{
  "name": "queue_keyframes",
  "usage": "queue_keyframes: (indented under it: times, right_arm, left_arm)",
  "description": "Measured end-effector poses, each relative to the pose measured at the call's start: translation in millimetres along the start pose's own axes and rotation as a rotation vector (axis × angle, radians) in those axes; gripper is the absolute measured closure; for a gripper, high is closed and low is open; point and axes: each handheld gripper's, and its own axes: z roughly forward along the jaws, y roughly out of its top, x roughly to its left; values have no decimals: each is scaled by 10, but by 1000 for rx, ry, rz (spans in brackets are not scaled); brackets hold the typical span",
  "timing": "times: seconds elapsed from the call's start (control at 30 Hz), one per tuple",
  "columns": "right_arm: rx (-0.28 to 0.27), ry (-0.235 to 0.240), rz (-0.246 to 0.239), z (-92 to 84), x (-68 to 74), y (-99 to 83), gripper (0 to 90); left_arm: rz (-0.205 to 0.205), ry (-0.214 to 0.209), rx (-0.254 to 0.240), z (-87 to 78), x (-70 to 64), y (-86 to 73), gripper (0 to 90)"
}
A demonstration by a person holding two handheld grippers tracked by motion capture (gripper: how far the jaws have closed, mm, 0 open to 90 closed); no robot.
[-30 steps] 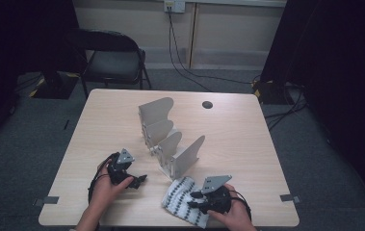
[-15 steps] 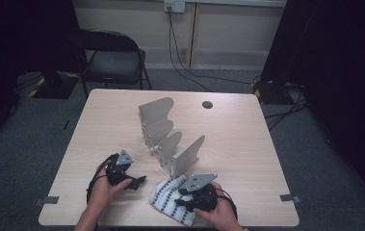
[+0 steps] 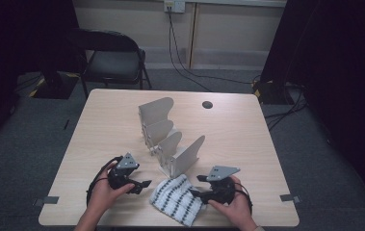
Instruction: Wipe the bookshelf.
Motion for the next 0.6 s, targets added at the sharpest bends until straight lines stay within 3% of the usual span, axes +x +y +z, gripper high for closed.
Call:
queue_keyframes:
  times: [0.07,0.1,0.13,0.2,0.23,0.33,0.43,0.6]
  right_arm:
    - [-5,-23,16,-42,-55,-27,374]
    - [-5,-73,24,-119,-152,-81,363]
    - [-5,-73,24,-119,-152,-81,363]
    - [16,-120,29,-171,-277,-174,345]
    - [27,-133,37,-173,-311,-205,337]
    - [43,-144,52,-166,-360,-260,331]
    - [86,-195,16,-122,-407,-333,293]
    - [69,-190,50,-100,-460,-375,251]
  left_arm:
    - [-2,-8,-5,-10,-23,18,192]
    - [-2,-42,-19,-23,-76,62,200]
    - [-2,-42,-19,-23,-76,62,212]
    - [7,-87,-27,-12,-173,130,226]
    - [7,-87,-27,-12,-173,130,225]
    - [15,-119,-15,40,-264,168,229]
    - [8,-166,-6,118,-362,193,254]
    - [11,-177,32,219,-419,167,295]
